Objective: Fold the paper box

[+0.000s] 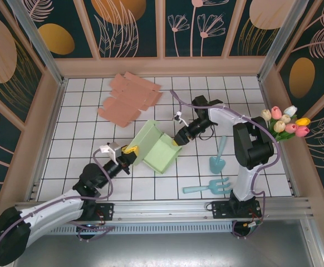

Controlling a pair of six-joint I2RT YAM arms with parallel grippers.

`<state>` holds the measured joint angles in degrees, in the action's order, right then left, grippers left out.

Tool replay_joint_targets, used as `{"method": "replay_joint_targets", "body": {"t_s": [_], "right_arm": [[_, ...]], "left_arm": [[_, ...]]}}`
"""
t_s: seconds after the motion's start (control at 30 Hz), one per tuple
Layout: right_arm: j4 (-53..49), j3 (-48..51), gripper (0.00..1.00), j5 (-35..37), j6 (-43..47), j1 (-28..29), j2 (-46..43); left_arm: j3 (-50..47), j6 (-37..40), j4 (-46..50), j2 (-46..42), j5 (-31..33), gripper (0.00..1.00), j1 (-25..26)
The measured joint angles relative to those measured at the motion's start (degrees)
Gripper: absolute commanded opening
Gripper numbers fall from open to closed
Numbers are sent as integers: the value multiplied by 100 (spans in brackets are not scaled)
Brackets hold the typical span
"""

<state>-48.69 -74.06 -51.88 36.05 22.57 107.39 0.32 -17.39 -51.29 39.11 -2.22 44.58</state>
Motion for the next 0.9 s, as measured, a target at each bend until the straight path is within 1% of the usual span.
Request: {"method": "replay_joint_targets", "body": {"t_s": [0.1,0.2,0.5,0.6,0.7,0.77,0.9], "right_arm": [[-118,0,59,-225,173,59,-2],[-203,0,54,-334,297,122,-2],[-232,0,44,-341,372,254,-33],[-151,17,43,-177,254,295,-44],[-26,76,39,17,140,339,-52],[85,118,34,208,15,385,-52],[409,195,33,704,-315,562,-55]], "left_arm": [[0,9,-31,-254,-28,0,0],[0,26,-33,-352,-24,0,0],[0,26,-33,-68,63,0,0],[0,26,-61,46,151,0,2],[0,22,-83,168,254,0,0],[0,22,-83,232,313,0,0],[0,17,-24,308,487,0,2]]}}
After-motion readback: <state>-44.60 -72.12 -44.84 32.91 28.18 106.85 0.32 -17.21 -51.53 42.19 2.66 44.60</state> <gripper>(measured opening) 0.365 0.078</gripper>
